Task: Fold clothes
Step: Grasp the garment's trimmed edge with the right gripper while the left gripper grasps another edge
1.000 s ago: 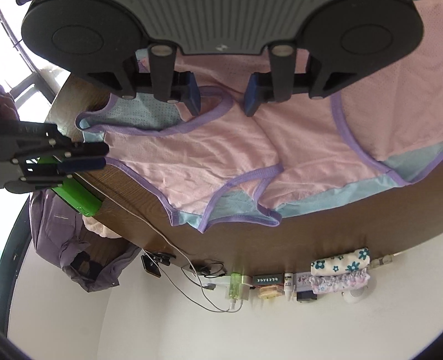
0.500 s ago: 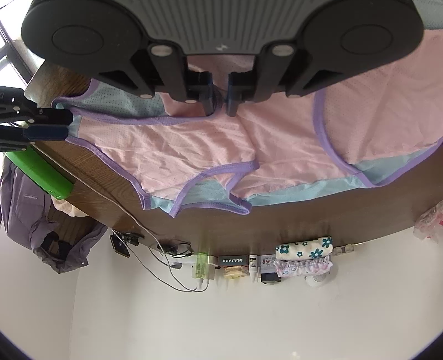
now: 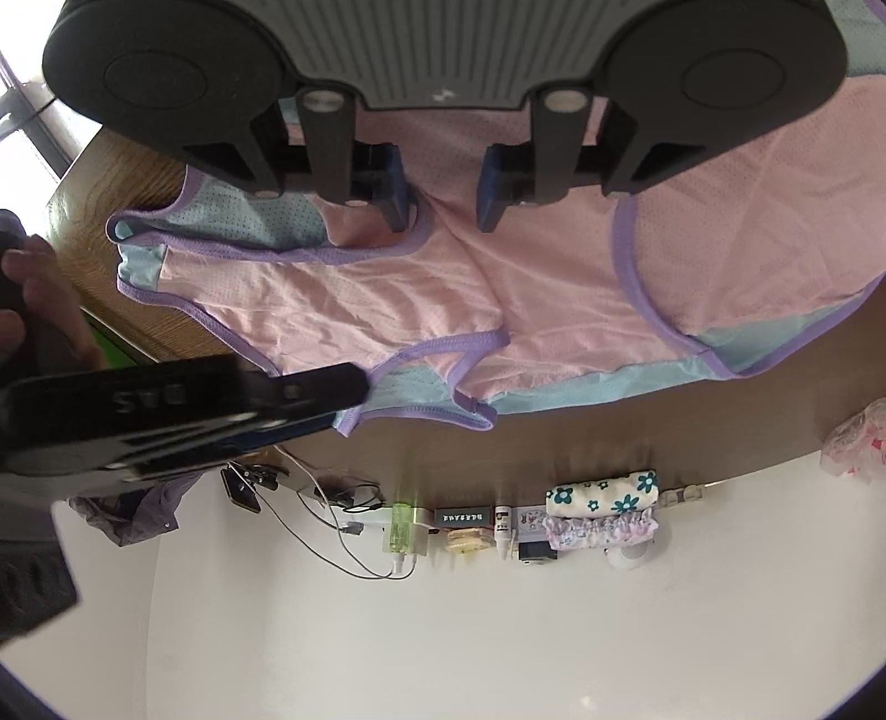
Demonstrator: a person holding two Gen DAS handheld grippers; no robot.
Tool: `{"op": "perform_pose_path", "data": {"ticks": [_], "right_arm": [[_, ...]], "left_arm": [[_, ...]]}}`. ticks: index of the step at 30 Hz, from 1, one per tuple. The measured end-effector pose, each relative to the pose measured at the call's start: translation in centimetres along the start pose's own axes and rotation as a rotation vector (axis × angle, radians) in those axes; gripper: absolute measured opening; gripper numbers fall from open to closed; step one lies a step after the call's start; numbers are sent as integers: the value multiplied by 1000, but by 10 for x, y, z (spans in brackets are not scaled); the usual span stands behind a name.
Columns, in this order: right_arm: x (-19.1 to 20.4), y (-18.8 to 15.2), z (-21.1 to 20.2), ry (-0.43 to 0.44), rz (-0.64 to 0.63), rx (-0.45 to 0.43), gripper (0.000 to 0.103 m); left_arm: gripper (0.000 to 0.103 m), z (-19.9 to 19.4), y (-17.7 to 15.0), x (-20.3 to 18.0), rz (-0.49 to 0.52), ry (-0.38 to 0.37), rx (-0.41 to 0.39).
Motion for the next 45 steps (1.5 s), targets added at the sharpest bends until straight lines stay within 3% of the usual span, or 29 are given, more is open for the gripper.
{"op": "perform_pose_path", "data": {"ticks": [4, 6, 7, 8, 12, 15, 20, 23, 25, 28, 32, 40, 42, 45], "right_arm": [[11, 3, 28, -6, -4, 80, 29], [25, -8, 5, 110, -68, 21, 29], [35, -18, -8, 156, -112, 2, 33], [44, -27, -22, 201, -157, -17, 33], [70, -65, -52, 202, -251, 29, 32], [77, -80, -69, 180, -280, 52, 32], [86, -89, -65, 159, -385, 66, 32], [89, -96, -58, 155, -423, 95, 22], [88, -97, -55, 155, -429, 101, 22], [81, -94, -54, 165, -401, 110, 22], [71, -90, -52, 166, -383, 136, 21], [61, -87, -61, 183, -335, 154, 22], [55, -86, -62, 212, -266, 141, 21], [41, -84, -61, 248, -127, 124, 7]], "left_arm": [[18, -23, -3, 20, -70, -108, -29], [41, -46, -12, 40, -54, -151, -48], [44, -58, -17, 51, -42, -171, -55], [43, -69, -24, 60, -17, -191, -57], [43, -100, -53, 84, 111, -233, -26], [44, -108, -67, 100, 185, -202, -15], [43, -108, -76, 117, 279, -258, 22], [43, -109, -79, 117, 363, -280, 29], [43, -110, -80, 121, 382, -298, 36], [34, -109, -79, 128, 404, -313, 43], [11, -108, -76, 137, 419, -299, 49], [10, -107, -74, 144, 378, -311, 57], [3, -106, -72, 145, 378, -319, 63], [2, -105, -71, 143, 390, -312, 65]]}}
Point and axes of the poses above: each gripper's, at about its wrist camera, not at the fingertips, and z roughly the way its jaws point, x to its left, y to its top, the point moved 4 cm from there along z, roughly the way its jaws point, and after that the axes turned 3 degrees about z, right-handed, at the moved point
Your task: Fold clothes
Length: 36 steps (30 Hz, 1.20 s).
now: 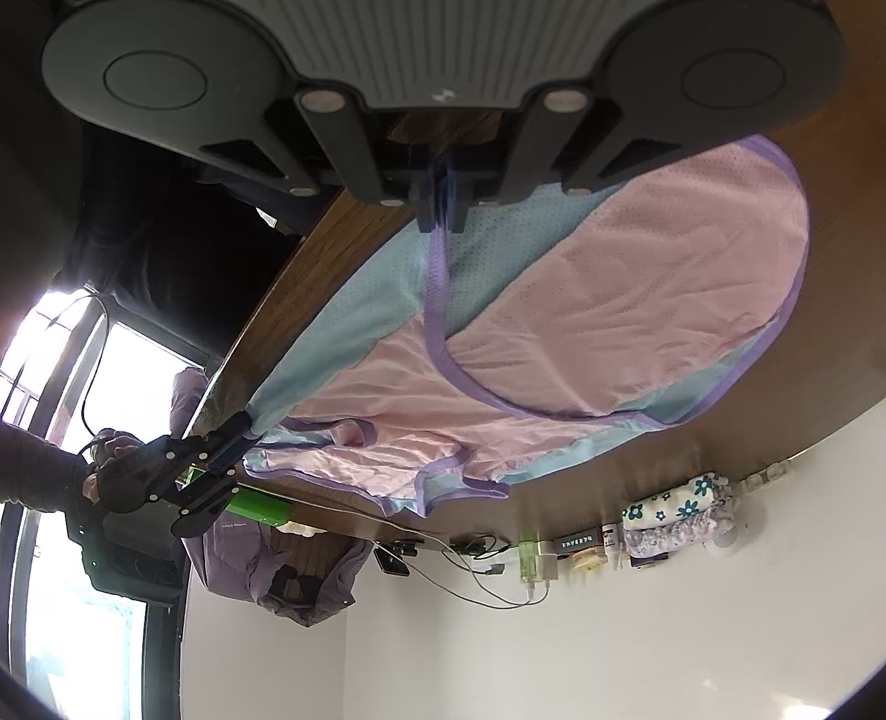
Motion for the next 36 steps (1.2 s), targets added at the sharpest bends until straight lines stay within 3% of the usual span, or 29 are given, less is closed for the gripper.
{"op": "perform_pose_path", "data": {"ticks": [4, 6, 9, 12, 22, 23, 24, 26, 31, 36], "right_arm": [[-6, -6, 0, -12, 31, 2, 4], [-2, -6, -3, -9, 30, -1, 10], [7, -7, -6, -20, -28, -11, 30], [10, -11, -1, -36, -57, -2, 32], [12, -9, 2, -43, -86, -5, 15], [13, -9, 3, -45, -94, -3, 10], [14, -9, 4, -45, -100, -3, 8], [14, -9, 6, -37, -98, 1, 2], [11, 2, 0, -31, -78, -29, 2], [-12, 33, -3, -61, -52, -88, 2]], "left_arm": [[2, 1, 1, -1, 6, 4, 13], [3, 0, 4, 0, -16, -7, 23], [13, -3, 10, -1, -19, -46, 1], [13, 0, 10, 2, -28, -33, -1], [19, 2, 3, 3, -27, -72, 12], [15, 2, 3, 4, -30, -70, 12], [3, 2, 3, 6, -38, -68, 14], [2, 1, 4, 9, -50, -66, 7], [0, -5, 7, 18, -79, -65, -17], [0, -7, 34, 44, -52, -39, -62]]}}
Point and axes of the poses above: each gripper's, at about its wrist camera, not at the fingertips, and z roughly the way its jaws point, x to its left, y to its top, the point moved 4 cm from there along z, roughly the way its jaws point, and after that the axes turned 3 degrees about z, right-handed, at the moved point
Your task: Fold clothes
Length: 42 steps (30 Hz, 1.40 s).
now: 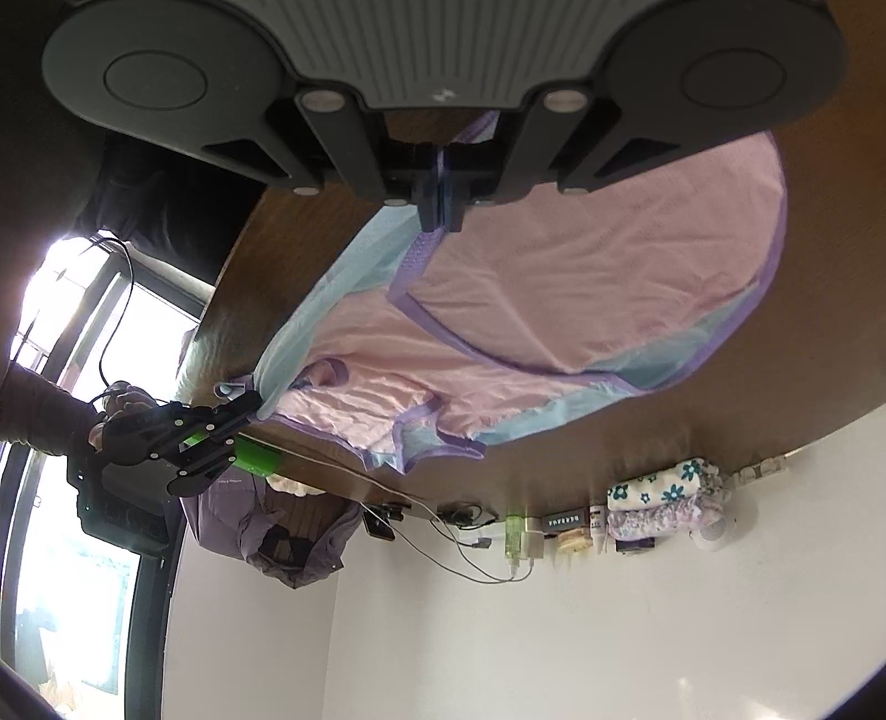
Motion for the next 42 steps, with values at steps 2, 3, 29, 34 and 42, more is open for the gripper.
{"op": "perform_pose_path", "data": {"ticks": [2, 3, 29, 34, 42], "right_arm": [[-15, 13, 11, -33, -15, 4, 2], [-24, 17, 21, -43, -19, 20, 2], [-41, -36, -21, -107, -11, 214, 21], [-61, -24, -23, -164, -78, 211, 4], [-96, -7, 27, -345, -383, 355, 8]], "left_arm": [[0, 8, 12, 14, 19, 4, -1], [0, 14, 17, 22, 33, 4, 7], [37, 8, -37, 81, -302, 177, -46], [37, 10, -35, 77, -247, 204, -33], [37, 12, -33, 75, -218, 219, -4]]}}
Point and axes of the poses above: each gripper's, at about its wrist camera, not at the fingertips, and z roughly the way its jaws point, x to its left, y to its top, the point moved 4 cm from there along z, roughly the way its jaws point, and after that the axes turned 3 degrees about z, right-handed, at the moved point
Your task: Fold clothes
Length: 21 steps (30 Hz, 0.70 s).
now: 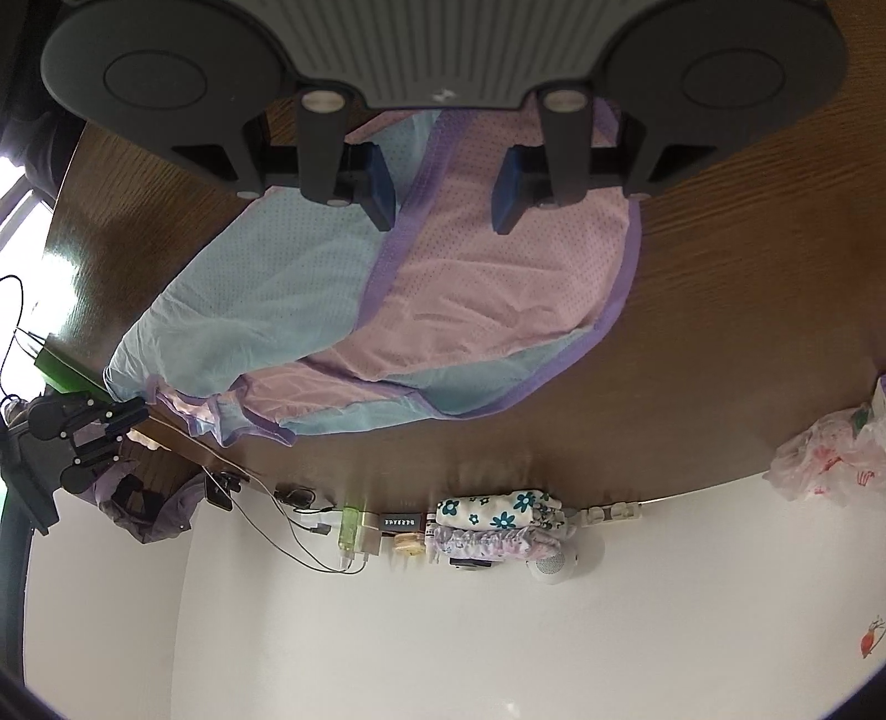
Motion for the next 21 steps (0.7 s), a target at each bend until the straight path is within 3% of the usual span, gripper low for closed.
{"op": "perform_pose_path", "data": {"ticks": [3, 5, 7, 8, 11, 15, 21], "right_arm": [[-2, -5, 2, -89, -6, -2, 22], [-15, -4, -11, -109, 112, -42, 25], [-24, -3, -30, -36, 248, -113, 29], [-25, -4, -37, 16, 308, -146, 35], [-22, -18, -44, 120, 485, -188, 42], [-10, -51, -38, 143, 727, -180, 42], [1, -75, -35, 160, 866, -200, 42]], "left_arm": [[37, -6, -1, 8, -63, -30, 12], [38, -12, -3, 16, -121, -54, 17], [38, -17, -3, 23, -173, -89, 16], [38, -19, -3, 25, -190, -101, 11], [38, -23, -3, 29, -238, -131, -8], [48, -27, -3, 29, -266, -195, -3], [47, -18, -5, 26, -257, -204, 57]]}}
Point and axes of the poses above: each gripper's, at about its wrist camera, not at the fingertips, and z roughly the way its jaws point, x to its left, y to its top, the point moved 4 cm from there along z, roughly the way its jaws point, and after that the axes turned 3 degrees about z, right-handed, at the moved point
